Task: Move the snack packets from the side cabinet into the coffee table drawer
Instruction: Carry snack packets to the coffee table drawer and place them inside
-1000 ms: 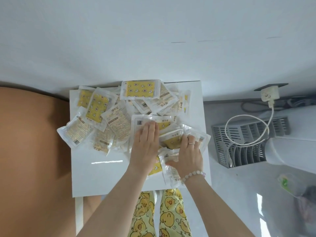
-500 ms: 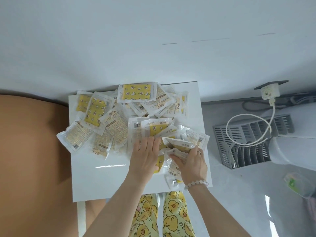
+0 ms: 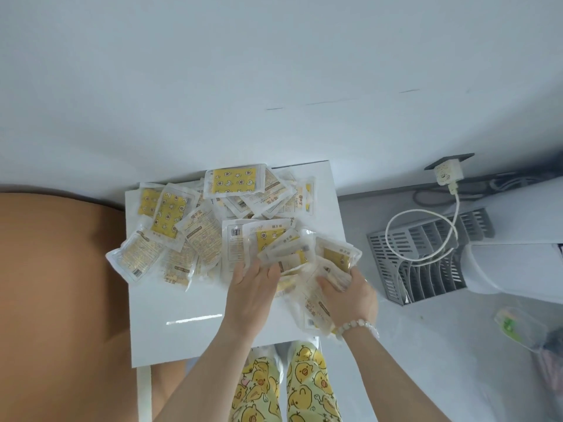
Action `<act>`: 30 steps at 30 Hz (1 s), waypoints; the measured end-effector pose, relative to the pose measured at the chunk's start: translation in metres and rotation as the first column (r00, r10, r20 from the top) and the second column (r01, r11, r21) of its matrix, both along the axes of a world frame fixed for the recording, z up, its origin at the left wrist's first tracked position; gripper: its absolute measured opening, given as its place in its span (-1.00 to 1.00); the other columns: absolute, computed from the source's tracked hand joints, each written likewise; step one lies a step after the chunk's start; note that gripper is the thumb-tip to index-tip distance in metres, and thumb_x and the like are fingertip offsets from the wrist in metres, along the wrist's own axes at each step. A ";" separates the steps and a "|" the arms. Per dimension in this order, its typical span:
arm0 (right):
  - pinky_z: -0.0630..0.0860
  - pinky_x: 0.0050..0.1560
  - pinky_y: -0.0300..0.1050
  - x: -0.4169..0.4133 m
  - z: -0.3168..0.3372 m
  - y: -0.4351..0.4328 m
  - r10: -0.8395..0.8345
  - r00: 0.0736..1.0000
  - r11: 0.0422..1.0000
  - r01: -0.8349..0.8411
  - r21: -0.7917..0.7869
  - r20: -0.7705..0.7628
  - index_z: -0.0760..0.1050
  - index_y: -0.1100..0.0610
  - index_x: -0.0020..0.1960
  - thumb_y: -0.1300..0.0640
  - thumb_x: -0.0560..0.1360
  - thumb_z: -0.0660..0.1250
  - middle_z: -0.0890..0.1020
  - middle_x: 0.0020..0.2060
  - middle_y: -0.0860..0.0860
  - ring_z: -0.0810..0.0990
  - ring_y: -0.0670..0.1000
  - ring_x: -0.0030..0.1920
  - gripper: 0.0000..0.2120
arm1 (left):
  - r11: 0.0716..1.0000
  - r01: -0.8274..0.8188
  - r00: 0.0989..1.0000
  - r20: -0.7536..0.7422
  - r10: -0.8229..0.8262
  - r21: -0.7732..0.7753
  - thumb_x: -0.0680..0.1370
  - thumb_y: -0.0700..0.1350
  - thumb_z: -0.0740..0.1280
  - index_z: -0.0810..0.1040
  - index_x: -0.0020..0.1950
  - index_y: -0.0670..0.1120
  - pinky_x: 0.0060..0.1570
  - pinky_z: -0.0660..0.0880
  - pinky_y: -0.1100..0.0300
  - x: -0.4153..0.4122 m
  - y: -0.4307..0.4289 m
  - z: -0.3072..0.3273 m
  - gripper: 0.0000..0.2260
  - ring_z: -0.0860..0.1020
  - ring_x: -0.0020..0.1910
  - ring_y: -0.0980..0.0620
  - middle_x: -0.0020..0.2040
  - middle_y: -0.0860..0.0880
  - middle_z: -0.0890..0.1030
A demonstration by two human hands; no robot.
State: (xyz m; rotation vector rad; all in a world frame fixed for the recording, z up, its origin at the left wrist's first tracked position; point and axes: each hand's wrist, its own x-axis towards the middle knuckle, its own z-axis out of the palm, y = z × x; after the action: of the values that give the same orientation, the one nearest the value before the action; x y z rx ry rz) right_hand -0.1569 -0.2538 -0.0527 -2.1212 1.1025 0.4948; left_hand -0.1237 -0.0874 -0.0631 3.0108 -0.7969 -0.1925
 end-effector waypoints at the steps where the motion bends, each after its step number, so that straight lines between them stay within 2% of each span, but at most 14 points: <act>1: 0.50 -0.29 -0.14 0.000 0.004 -0.001 -0.005 1.000 1.000 0.005 0.013 -0.002 0.46 0.07 -0.15 -0.11 0.39 0.42 0.60 -0.29 -0.03 0.58 0.04 -0.23 -0.73 | 1.000 -0.008 1.000 -0.028 0.008 0.005 -0.03 -0.22 0.65 0.57 -0.27 -0.04 -0.04 0.24 0.09 0.001 -0.001 0.006 -0.57 0.64 -0.19 0.01 -0.38 0.08 0.61; 6: 0.35 -0.40 -0.24 0.014 0.033 -0.004 -0.072 0.997 0.993 0.071 0.099 0.011 0.38 0.01 -0.27 -0.13 0.39 0.42 0.51 -0.37 -0.10 0.50 -0.04 -0.32 -0.71 | 0.995 -0.100 0.992 -0.075 0.098 -0.021 0.01 -0.09 0.68 0.60 -0.23 -0.08 -0.09 0.24 0.08 0.010 0.007 0.036 -0.57 0.58 -0.35 -0.01 -0.42 0.08 0.55; 9: 0.30 -0.41 -0.24 0.024 0.061 -0.007 -0.090 0.996 0.984 0.086 0.158 0.020 0.41 0.01 -0.20 -0.16 0.41 0.40 0.49 -0.36 -0.13 0.48 -0.05 -0.31 -0.72 | 0.990 -0.140 0.976 -0.167 0.138 0.002 0.16 -0.04 0.65 0.58 -0.13 -0.08 -0.11 0.39 0.13 0.023 0.011 0.077 -0.60 0.57 -0.38 0.04 -0.42 0.12 0.50; 12: 0.40 -0.38 -0.24 0.036 0.096 -0.012 -0.110 0.993 0.967 0.099 0.234 0.034 0.53 0.07 -0.05 -0.18 0.39 0.41 0.59 -0.27 -0.08 0.55 -0.05 -0.26 -0.66 | 0.982 -0.187 0.952 -0.245 0.184 0.011 0.57 -0.01 0.30 0.40 0.17 -0.07 -0.09 0.34 0.23 0.042 0.010 0.123 -0.76 0.52 -0.19 0.02 -0.29 0.12 0.38; 15: 0.57 -0.16 -0.10 0.048 0.135 -0.016 -0.145 0.986 0.940 0.112 0.322 0.083 0.57 0.14 -0.02 -0.12 0.39 0.44 0.66 -0.18 0.02 0.62 0.02 -0.20 -0.65 | 0.975 -0.208 0.925 -0.339 0.171 -0.077 0.60 -0.03 0.21 0.36 0.29 -0.09 -0.09 0.36 0.24 0.061 0.006 0.158 -0.71 0.51 -0.01 -0.01 -0.04 0.03 0.52; 17: 0.55 -0.16 -0.11 0.053 0.167 -0.019 -0.167 0.979 0.931 0.117 0.346 0.117 0.59 0.19 -0.01 -0.08 0.41 0.43 0.65 -0.19 0.07 0.62 0.05 -0.20 -0.66 | 0.964 -0.248 0.885 -0.428 0.184 -0.098 0.57 -0.05 0.24 0.37 0.35 -0.08 0.07 0.41 0.19 0.073 0.001 0.182 -0.64 0.49 0.16 -0.02 0.12 -0.02 0.54; 19: 0.56 -0.17 -0.12 0.058 0.193 -0.026 -0.177 0.972 0.933 0.115 0.340 0.157 0.58 0.19 -0.03 -0.07 0.43 0.42 0.64 -0.21 0.06 0.62 0.04 -0.21 -0.68 | 0.955 -0.268 0.861 -0.476 0.177 -0.131 0.53 -0.06 0.27 0.44 0.25 -0.03 0.03 0.43 0.20 0.087 -0.008 0.205 -0.70 0.48 0.13 -0.02 0.06 0.00 0.54; 20: 0.58 -0.13 -0.10 0.060 0.205 -0.030 -0.189 0.966 0.936 0.124 0.330 0.174 0.57 0.16 -0.06 -0.07 0.42 0.42 0.63 -0.21 0.04 0.60 0.03 -0.20 -0.71 | 0.956 -0.258 0.871 -0.462 0.168 -0.140 0.51 -0.07 0.28 0.46 0.05 -0.01 -0.13 0.41 0.24 0.093 -0.012 0.218 -0.86 0.48 0.01 -0.02 -0.08 0.02 0.51; 21: 0.58 -0.08 -0.08 0.062 0.215 -0.036 -0.207 0.960 0.939 0.140 0.314 0.190 0.54 0.13 -0.07 -0.07 0.42 0.42 0.62 -0.20 0.03 0.59 0.03 -0.18 -0.73 | 0.956 -0.249 0.878 -0.452 0.155 -0.156 0.49 -0.08 0.29 0.37 -0.16 0.01 -0.28 0.32 0.27 0.097 -0.018 0.232 -0.89 0.43 -0.11 -0.03 -0.21 0.04 0.43; 22: 0.58 -0.05 -0.07 0.063 0.226 -0.041 -0.236 0.950 0.937 0.168 0.305 0.203 0.52 0.14 -0.05 -0.08 0.40 0.43 0.62 -0.18 0.02 0.58 0.03 -0.16 -0.69 | 0.957 -0.231 0.885 -0.447 0.133 -0.173 0.48 -0.08 0.30 0.23 -0.27 0.00 -0.35 0.23 0.26 0.100 -0.025 0.244 -0.74 0.36 -0.18 -0.02 -0.28 0.05 0.34; 23: 0.57 -0.04 -0.07 0.064 0.234 -0.047 -0.280 0.936 0.926 0.205 0.318 0.212 0.51 0.17 0.01 -0.09 0.38 0.45 0.62 -0.14 0.03 0.59 0.04 -0.13 -0.62 | 0.962 -0.198 0.892 -0.441 0.098 -0.188 0.48 -0.07 0.32 0.16 -0.30 -0.01 -0.35 0.21 0.24 0.103 -0.031 0.257 -0.67 0.33 -0.20 -0.02 -0.30 0.05 0.29; 25: 0.57 0.00 -0.05 0.062 0.252 -0.053 -0.366 0.903 0.898 0.279 0.341 0.224 0.49 0.21 0.15 -0.08 0.36 0.48 0.62 -0.06 0.05 0.61 0.08 -0.05 -0.50 | 0.952 -0.167 0.904 -0.425 0.045 -0.255 0.47 -0.05 0.34 0.21 -0.28 -0.04 -0.34 0.24 0.21 0.107 -0.042 0.282 -0.69 0.34 -0.23 -0.03 -0.29 0.03 0.31; 28: 0.58 0.03 -0.02 0.050 0.276 -0.056 -0.431 0.865 0.878 0.337 0.339 0.256 0.49 0.19 0.13 -0.02 0.36 0.49 0.63 -0.05 0.06 0.62 0.08 -0.04 -0.55 | 0.925 -0.162 0.894 -0.448 -0.010 -0.344 0.44 -0.04 0.39 0.35 -0.17 -0.09 -0.39 0.26 0.23 0.110 -0.053 0.312 -0.76 0.40 -0.25 -0.01 -0.25 0.02 0.38; 30: 0.59 -0.08 -0.08 0.035 0.289 -0.061 -0.470 0.839 0.868 0.382 0.318 0.275 0.50 0.18 0.14 -0.01 0.37 0.49 0.64 -0.06 0.05 0.62 0.06 -0.07 -0.56 | 0.908 -0.166 0.876 -0.481 -0.044 -0.384 0.41 -0.06 0.42 0.33 -0.22 -0.05 -0.40 0.26 0.24 0.108 -0.062 0.325 -0.74 0.40 -0.30 0.04 -0.27 0.04 0.40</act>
State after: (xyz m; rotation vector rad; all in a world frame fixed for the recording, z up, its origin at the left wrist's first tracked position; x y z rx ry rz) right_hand -0.1223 -0.3144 0.2367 -1.5903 1.1906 0.0358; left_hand -0.0153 -0.1493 0.2618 2.4210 -0.5919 -0.6503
